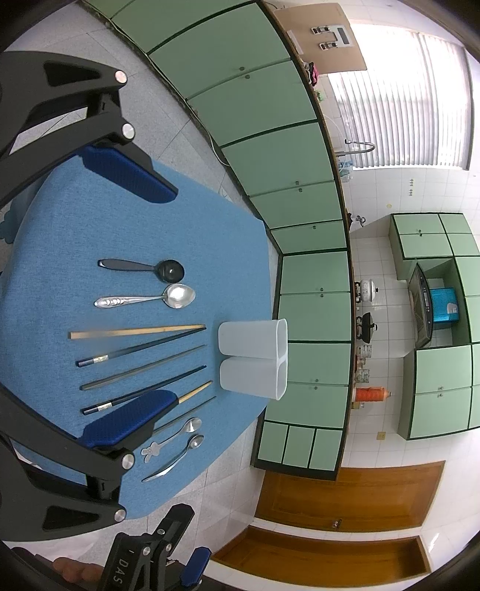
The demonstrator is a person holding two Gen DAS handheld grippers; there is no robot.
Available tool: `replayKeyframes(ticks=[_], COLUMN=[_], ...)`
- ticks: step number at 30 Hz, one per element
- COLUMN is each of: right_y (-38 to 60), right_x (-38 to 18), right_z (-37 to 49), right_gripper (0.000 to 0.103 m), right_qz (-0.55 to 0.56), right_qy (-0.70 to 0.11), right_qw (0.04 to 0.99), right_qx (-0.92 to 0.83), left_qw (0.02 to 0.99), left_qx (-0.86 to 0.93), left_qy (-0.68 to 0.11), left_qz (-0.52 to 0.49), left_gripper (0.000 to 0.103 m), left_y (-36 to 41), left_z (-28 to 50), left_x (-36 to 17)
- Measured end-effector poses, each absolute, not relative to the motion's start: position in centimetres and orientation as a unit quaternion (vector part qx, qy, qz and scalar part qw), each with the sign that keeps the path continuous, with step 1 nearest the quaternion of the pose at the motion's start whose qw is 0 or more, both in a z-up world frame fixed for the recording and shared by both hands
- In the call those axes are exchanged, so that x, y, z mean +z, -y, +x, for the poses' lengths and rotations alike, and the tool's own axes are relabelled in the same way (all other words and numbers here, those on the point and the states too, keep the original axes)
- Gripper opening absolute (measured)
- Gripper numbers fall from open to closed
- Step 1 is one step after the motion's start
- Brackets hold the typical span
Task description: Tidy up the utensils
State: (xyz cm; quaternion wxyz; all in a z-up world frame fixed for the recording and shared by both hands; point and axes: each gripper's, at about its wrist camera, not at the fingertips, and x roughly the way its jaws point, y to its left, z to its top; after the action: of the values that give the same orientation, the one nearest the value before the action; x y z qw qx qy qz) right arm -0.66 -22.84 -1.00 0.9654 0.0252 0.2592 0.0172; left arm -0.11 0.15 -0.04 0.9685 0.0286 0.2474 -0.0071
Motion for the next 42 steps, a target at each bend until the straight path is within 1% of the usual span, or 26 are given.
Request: replayKeyframes(ticks=[42], right_y=[22.76], right_x=[-1.07], right_z=[-0.57], right_gripper=[0.097], right_qz=[0.025], right_qy=[-0.26], right_qw=[0.965], right_qx=[0.017], left_qw=[0.968], left_qx=[-0.007], left_qy=[-0.247], left_qz=[0.029], left_gripper=[0.098], left_y=[-0.41], left_z=[0.02], left_x=[-0.07])
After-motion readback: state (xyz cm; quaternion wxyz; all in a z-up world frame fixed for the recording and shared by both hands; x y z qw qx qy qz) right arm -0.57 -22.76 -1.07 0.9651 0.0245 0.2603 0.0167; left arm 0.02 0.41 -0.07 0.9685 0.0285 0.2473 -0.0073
